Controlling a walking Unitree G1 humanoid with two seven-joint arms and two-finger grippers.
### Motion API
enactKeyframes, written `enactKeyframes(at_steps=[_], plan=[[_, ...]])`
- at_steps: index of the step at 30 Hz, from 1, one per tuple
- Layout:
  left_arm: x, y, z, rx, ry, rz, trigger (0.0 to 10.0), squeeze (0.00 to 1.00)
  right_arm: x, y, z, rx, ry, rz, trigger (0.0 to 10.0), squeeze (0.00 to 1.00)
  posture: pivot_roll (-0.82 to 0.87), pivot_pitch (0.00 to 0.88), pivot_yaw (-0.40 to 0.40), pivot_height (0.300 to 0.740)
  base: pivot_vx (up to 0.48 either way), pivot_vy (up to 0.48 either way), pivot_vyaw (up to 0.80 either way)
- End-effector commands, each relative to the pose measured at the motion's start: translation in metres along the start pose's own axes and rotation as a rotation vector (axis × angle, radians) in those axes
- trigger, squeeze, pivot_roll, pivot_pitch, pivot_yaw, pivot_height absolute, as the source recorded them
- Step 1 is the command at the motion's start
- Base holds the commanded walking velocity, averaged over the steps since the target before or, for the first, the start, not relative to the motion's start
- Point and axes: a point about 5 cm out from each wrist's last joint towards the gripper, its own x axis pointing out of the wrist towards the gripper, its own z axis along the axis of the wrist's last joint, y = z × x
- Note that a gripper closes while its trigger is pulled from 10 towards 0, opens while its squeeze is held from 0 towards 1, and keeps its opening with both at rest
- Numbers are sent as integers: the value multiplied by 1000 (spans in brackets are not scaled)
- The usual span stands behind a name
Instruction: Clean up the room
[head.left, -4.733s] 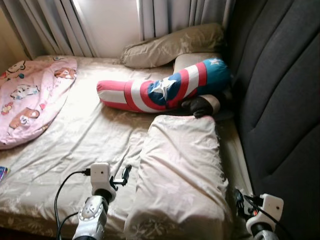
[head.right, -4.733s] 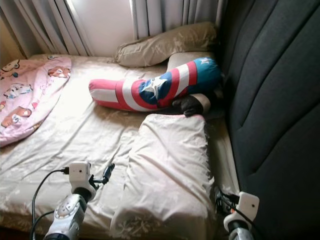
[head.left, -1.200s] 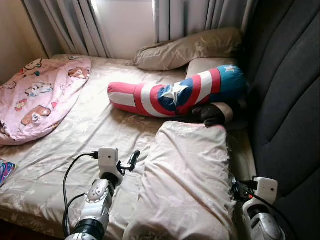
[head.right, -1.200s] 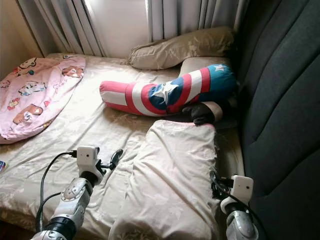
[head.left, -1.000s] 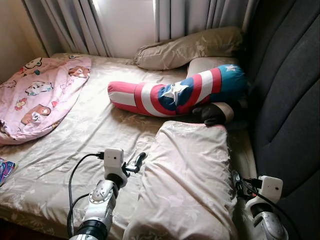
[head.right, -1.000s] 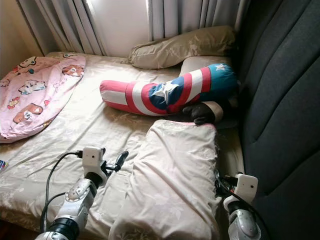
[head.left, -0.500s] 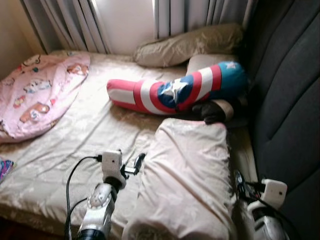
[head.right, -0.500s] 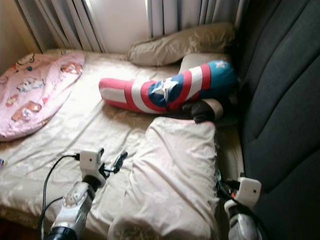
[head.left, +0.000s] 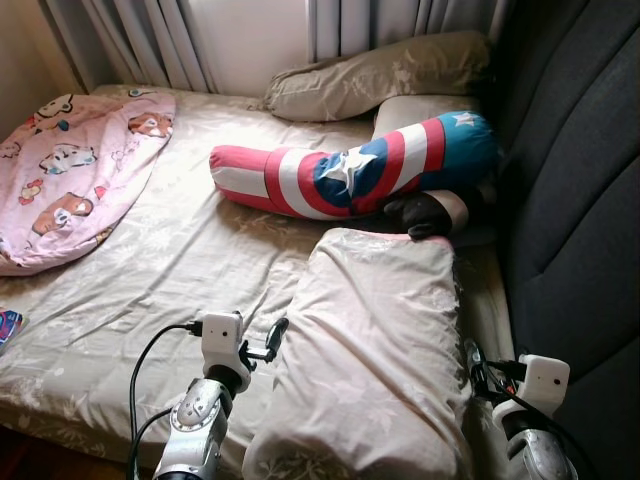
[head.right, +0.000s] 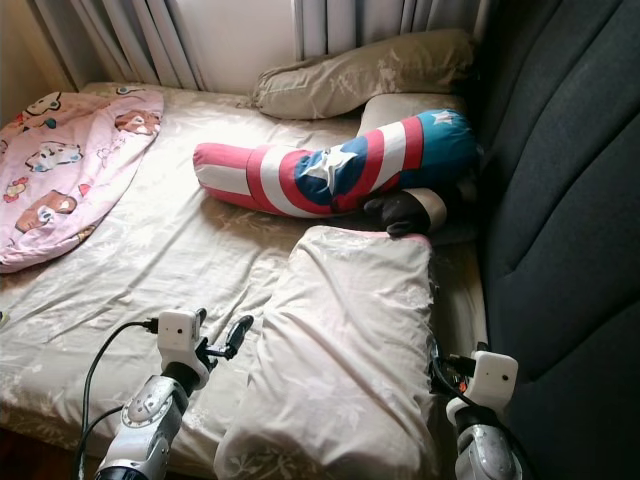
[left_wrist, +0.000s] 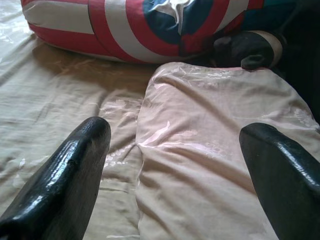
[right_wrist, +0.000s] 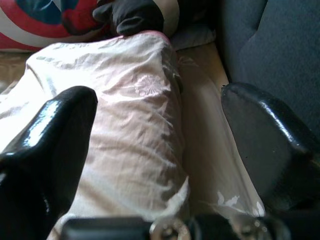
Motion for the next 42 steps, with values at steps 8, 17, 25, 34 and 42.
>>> enactKeyframes(at_steps=[8,17,25,34,42], plan=[[-1,-1,1,3,8,5,10000,0,-2,3,1,6,8,5,10000,0,-39,104,-9,685,0,0,0],[-4,-1,-1,10,17,3,10000,0,-5,8,0,9,18,10,10000,0,-31,122,-4,685,0,0,0],[-7,-3,-1,6,19,-9,10000,0,-10,10,-4,3,41,21,10000,0,-28,125,-5,685,0,0,0],[-9,-4,-3,13,32,-15,10000,0,-11,11,-4,11,36,16,10000,0,-20,116,-1,656,0,0,0],[-8,-2,0,11,23,-12,10000,0,-9,12,-5,8,52,28,10000,0,-13,112,-5,656,0,0,0]])
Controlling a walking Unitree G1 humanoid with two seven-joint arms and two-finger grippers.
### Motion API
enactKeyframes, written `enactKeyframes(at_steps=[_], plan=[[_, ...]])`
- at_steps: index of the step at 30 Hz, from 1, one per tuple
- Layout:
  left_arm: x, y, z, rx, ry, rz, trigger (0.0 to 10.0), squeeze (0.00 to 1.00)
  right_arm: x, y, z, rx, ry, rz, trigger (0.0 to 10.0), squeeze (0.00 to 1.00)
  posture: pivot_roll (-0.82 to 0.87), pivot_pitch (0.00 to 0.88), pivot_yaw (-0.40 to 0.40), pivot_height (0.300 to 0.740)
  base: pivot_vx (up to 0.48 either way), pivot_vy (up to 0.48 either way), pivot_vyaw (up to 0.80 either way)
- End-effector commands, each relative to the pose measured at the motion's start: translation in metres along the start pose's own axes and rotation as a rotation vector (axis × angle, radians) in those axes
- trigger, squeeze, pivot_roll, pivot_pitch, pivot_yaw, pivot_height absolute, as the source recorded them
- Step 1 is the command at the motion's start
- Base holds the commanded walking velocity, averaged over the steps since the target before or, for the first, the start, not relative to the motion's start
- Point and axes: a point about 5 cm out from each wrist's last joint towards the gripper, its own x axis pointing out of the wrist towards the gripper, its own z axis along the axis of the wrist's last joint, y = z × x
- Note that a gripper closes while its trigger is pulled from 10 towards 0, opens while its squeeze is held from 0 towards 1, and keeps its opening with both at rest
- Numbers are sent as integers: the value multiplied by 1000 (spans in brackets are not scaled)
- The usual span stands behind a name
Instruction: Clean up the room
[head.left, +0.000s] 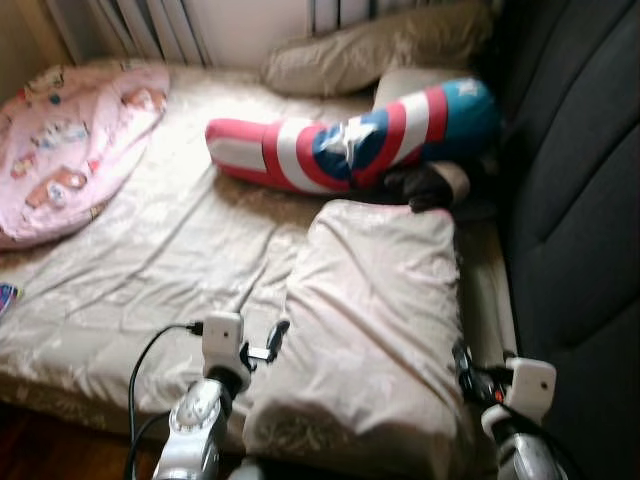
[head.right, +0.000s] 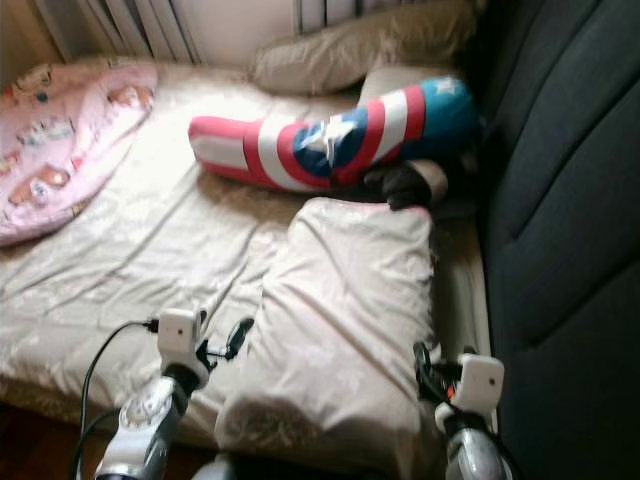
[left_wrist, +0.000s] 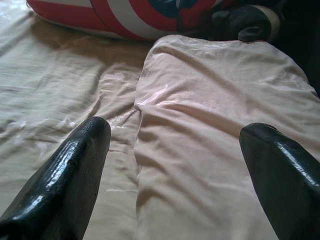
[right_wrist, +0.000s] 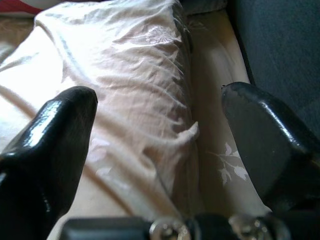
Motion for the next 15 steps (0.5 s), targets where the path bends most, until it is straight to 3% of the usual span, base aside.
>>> enactKeyframes(at_steps=[1,15], plan=[[-3,1,-2,6,17,0,10000,0,-2,-1,-3,10,17,-6,10000,0,-13,112,-5,656,0,0,0],[-1,2,0,-4,24,3,10000,0,-1,3,-5,20,28,16,10000,0,-10,121,-4,656,0,0,0]])
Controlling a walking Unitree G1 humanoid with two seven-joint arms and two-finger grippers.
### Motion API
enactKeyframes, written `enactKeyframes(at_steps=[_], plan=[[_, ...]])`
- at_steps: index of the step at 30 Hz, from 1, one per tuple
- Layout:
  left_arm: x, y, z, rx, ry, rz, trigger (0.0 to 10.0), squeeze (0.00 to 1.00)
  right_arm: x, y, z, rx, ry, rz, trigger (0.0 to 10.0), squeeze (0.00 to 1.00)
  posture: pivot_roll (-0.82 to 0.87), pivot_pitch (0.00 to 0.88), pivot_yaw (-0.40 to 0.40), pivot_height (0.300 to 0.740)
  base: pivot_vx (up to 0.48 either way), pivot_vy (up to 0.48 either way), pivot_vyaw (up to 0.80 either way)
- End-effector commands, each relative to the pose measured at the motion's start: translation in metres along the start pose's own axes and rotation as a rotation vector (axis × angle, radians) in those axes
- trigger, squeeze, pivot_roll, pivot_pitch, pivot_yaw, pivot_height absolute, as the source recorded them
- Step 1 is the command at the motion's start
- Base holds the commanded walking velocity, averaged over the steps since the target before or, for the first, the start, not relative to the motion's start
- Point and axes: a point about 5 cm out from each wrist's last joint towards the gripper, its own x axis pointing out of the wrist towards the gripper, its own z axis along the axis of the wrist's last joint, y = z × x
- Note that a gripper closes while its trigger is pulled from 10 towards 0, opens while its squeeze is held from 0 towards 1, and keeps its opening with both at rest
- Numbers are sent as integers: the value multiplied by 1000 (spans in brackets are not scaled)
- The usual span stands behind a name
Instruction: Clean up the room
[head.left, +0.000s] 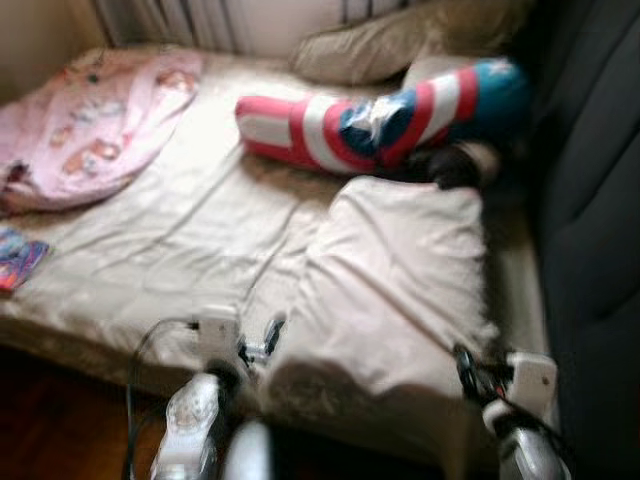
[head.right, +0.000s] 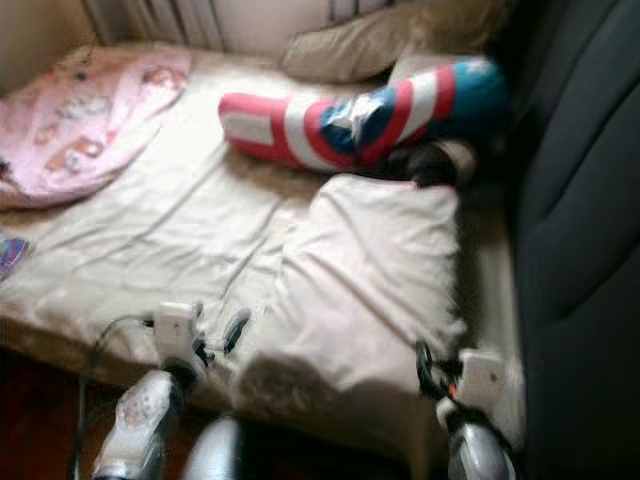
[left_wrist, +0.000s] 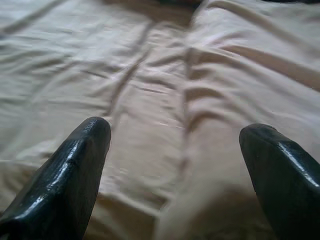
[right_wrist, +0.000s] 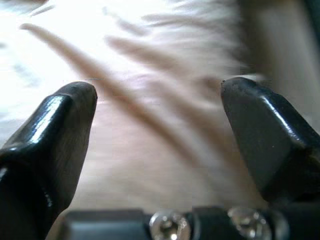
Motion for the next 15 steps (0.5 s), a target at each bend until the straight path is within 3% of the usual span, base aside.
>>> enactKeyframes(at_steps=[1,8,15], plan=[[6,-4,10,9,-36,-21,10000,0,-2,-5,-1,1,5,-11,10000,0,-9,123,-3,656,0,0,0],[6,-4,11,6,-33,-23,10000,0,-1,-4,0,3,0,-6,10000,0,-8,122,-3,656,0,0,0],[6,-2,12,4,-35,-26,10000,0,4,-4,6,4,-20,-11,10000,0,-5,121,-2,656,295,0,0]])
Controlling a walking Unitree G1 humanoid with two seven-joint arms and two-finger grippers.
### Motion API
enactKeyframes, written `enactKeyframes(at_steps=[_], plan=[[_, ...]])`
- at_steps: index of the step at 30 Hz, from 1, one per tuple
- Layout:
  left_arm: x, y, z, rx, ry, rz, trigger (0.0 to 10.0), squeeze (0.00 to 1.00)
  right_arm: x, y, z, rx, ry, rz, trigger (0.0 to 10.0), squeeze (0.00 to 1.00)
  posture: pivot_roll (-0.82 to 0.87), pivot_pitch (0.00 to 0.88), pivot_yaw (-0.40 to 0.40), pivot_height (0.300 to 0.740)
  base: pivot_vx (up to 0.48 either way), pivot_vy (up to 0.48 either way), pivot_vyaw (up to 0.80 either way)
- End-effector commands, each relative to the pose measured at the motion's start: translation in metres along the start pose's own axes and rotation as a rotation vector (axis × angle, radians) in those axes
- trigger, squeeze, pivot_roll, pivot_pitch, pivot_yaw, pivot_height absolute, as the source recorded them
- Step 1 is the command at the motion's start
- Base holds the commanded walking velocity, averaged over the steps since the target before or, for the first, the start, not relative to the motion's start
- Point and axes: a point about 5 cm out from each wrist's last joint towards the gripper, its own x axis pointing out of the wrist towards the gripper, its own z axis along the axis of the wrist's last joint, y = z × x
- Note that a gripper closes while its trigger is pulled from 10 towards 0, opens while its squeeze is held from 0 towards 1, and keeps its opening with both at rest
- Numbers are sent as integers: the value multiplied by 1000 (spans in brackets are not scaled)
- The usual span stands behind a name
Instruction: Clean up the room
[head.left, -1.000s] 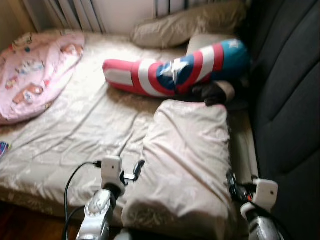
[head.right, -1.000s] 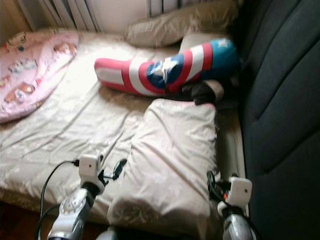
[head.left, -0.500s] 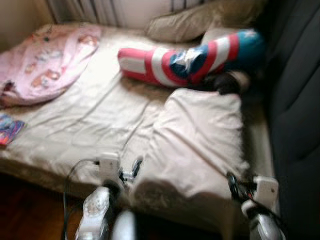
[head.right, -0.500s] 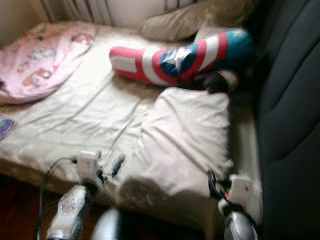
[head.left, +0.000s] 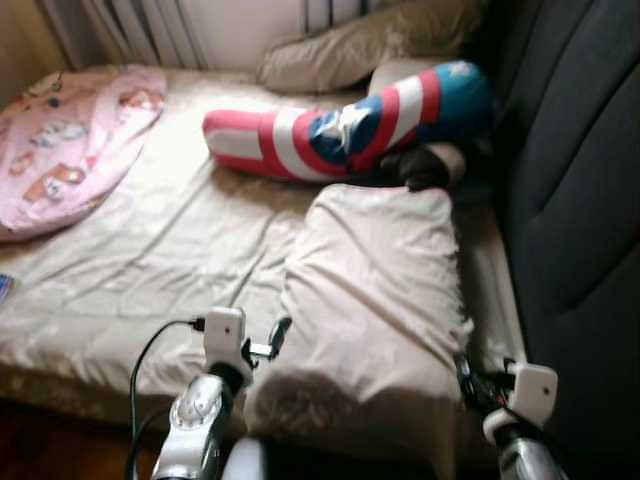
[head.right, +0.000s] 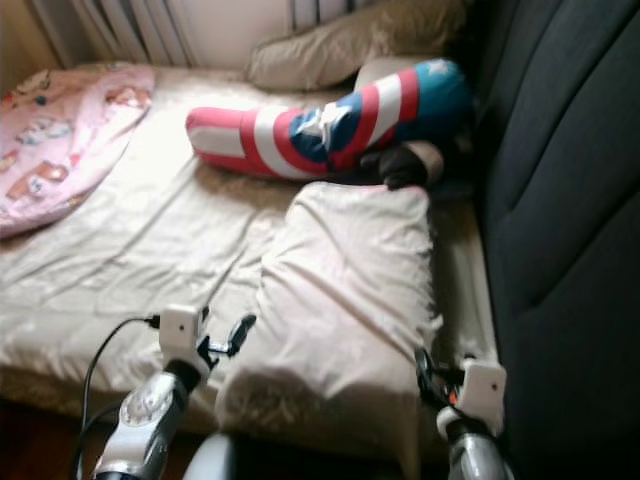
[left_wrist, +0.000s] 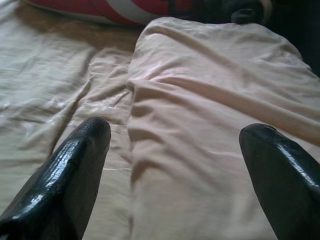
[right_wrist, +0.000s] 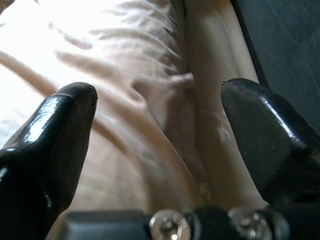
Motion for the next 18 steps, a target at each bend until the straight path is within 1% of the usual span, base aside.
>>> enactKeyframes(at_steps=[1,14,16,18], plan=[[-2,5,-2,-9,14,10,10000,0,5,3,6,10,-22,5,10000,0,-5,121,-2,656,330,0,0],[-2,4,0,-5,9,-1,10000,0,19,9,24,24,-75,29,10000,0,-1,114,6,656,340,0,0],[-1,3,2,-4,5,-6,10000,0,25,10,29,25,-83,37,10000,0,-2,114,6,656,126,0,0],[-1,2,3,-5,0,-11,10000,0,30,11,28,25,-57,38,10000,0,3,119,6,656,0,0,0]])
